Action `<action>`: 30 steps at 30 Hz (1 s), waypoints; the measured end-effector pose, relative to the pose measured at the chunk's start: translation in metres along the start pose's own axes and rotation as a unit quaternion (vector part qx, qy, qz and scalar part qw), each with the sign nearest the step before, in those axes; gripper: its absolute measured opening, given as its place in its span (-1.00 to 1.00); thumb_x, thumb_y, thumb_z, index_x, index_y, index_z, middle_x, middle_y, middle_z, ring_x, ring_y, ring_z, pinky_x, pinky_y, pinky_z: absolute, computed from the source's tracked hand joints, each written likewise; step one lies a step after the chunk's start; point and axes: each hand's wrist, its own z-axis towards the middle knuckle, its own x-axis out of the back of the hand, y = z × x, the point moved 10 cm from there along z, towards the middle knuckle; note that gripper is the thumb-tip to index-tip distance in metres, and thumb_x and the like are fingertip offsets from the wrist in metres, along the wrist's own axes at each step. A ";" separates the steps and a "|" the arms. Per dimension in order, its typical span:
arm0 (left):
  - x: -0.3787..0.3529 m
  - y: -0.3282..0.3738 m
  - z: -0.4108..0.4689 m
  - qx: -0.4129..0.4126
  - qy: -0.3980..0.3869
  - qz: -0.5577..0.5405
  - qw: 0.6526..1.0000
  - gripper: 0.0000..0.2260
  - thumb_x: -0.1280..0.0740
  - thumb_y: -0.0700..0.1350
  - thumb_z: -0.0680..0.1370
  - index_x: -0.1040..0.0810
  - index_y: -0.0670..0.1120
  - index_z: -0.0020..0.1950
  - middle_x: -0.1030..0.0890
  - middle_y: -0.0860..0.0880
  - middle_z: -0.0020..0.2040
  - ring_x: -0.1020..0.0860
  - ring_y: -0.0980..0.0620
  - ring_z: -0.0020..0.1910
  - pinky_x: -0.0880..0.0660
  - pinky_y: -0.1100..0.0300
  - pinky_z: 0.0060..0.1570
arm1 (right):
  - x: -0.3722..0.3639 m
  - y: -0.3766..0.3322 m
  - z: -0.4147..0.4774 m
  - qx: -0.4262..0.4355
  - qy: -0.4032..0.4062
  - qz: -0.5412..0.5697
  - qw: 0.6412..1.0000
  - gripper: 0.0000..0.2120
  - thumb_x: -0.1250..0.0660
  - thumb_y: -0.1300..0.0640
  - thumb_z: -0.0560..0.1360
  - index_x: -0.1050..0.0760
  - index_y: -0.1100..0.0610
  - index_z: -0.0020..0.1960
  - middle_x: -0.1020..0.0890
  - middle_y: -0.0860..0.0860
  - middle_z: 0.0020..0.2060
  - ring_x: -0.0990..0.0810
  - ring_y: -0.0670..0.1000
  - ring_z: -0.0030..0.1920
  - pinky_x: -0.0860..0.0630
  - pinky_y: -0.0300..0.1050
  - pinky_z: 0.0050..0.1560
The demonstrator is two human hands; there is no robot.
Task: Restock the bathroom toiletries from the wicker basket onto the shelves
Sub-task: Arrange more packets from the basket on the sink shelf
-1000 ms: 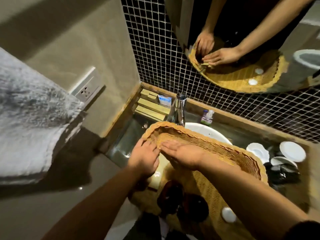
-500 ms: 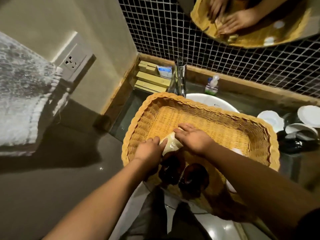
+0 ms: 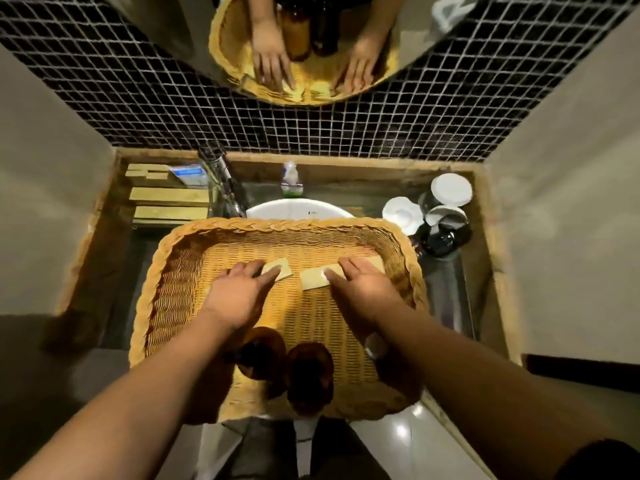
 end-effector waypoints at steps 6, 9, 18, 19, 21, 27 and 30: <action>-0.021 -0.001 0.002 -0.024 -0.014 0.026 0.999 -0.18 -0.39 -0.07 0.48 0.03 0.24 0.57 -0.23 -0.06 0.50 -0.30 -0.16 0.36 -0.41 -0.13 0.20 | -0.009 -0.020 0.000 0.022 -0.012 -0.076 0.997 -0.24 -0.38 0.00 0.53 0.00 -0.08 0.57 -0.12 0.16 0.56 -0.08 0.23 0.54 -0.12 0.13 0.47; -0.006 0.006 -0.002 -0.040 0.055 -0.013 0.998 -0.49 -0.17 0.20 0.60 -0.10 0.28 0.52 -0.37 -0.07 0.41 -0.37 -0.14 0.29 -0.41 -0.10 0.17 | -0.002 -0.026 0.001 0.042 0.012 -0.118 0.992 -0.28 -0.39 0.06 0.53 -0.08 -0.03 0.56 -0.34 0.21 0.45 -0.32 0.23 0.40 -0.35 0.06 0.32; 0.084 -0.002 -0.005 -0.071 0.078 -0.037 0.994 -0.21 -0.41 -0.01 0.51 0.01 0.33 0.55 -0.23 -0.06 0.52 -0.20 -0.12 0.47 -0.25 -0.11 0.40 | 0.079 -0.057 0.000 0.042 0.040 -0.106 0.993 -0.33 -0.29 0.03 0.60 -0.01 -0.16 0.57 -0.30 0.20 0.37 -0.26 0.23 0.39 -0.22 0.08 0.40; 0.101 -0.009 -0.005 -0.070 0.094 -0.041 0.992 -0.24 -0.40 -0.03 0.52 -0.02 0.32 0.55 -0.24 -0.06 0.52 -0.21 -0.12 0.47 -0.25 -0.10 0.41 | 0.096 -0.064 -0.002 0.054 0.059 -0.132 0.988 -0.27 -0.33 0.11 0.57 0.01 -0.14 0.58 -0.32 0.20 0.35 -0.27 0.23 0.38 -0.23 0.07 0.39; 0.135 -0.024 -0.006 -0.067 0.124 -0.033 0.990 -0.26 -0.40 -0.05 0.50 -0.08 0.29 0.56 -0.26 -0.06 0.51 -0.24 -0.12 0.45 -0.28 -0.09 0.38 | 0.134 -0.073 0.000 0.056 0.101 -0.156 0.981 -0.21 -0.35 0.23 0.52 -0.01 -0.11 0.58 -0.35 0.18 0.28 -0.30 0.21 0.32 -0.25 0.06 0.37; 0.195 -0.075 -0.004 -0.043 0.142 0.024 0.989 -0.31 -0.37 -0.07 0.51 -0.14 0.30 0.54 -0.28 -0.02 0.49 -0.28 -0.09 0.41 -0.31 -0.04 0.33 | 0.215 -0.097 0.019 0.042 0.155 -0.199 0.967 -0.21 -0.33 0.30 0.49 -0.03 -0.11 0.56 -0.38 0.19 0.25 -0.39 0.25 0.25 -0.33 0.10 0.27; 0.201 -0.099 -0.005 -0.026 0.133 0.053 0.989 -0.25 -0.43 -0.09 0.49 -0.13 0.30 0.54 -0.27 -0.03 0.51 -0.24 -0.10 0.45 -0.32 -0.04 0.32 | 0.229 -0.107 0.031 0.043 0.143 -0.206 0.967 -0.13 -0.36 0.33 0.43 -0.02 -0.12 0.56 -0.35 0.20 0.28 -0.38 0.25 0.24 -0.34 0.13 0.27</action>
